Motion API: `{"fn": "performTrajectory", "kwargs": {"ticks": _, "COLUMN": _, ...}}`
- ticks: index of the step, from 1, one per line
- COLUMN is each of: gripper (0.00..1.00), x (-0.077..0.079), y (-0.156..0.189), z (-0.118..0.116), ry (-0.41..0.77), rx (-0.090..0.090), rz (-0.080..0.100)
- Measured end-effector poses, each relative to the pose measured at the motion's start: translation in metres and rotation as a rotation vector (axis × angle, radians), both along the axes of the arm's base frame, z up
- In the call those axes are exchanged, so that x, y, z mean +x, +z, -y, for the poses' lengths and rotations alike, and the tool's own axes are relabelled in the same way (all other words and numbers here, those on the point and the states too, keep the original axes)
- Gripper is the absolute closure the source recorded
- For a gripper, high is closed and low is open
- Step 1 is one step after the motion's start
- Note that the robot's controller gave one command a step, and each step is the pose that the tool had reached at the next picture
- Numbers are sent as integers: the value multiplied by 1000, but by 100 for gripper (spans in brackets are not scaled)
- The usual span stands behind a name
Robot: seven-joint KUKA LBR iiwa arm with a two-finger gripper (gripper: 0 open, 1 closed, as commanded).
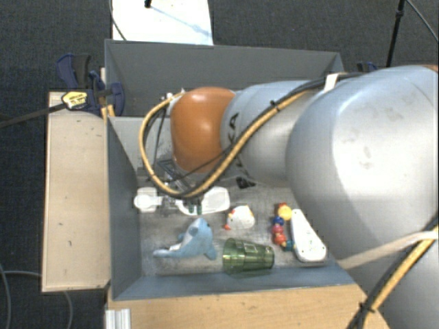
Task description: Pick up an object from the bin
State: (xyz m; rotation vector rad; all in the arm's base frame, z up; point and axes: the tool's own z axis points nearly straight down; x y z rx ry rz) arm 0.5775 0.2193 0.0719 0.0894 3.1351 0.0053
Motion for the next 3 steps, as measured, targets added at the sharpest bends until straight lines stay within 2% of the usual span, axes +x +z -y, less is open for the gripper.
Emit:
{"fn": "performTrajectory", "kwargs": {"ticks": 1, "gripper": 100, "x": -2, "y": 4, "z": 1, "ry": 0, "rx": -2, "rz": -5}}
{"fn": "performTrajectory", "kwargs": {"ticks": 2, "gripper": 100, "x": -3, "y": 25, "z": 1, "ry": -2, "rx": -5, "rz": -14}}
{"fn": "performTrajectory", "kwargs": {"ticks": 3, "gripper": 100, "x": -2, "y": 50, "z": 1, "ry": -2, "rx": -4, "rz": -10}}
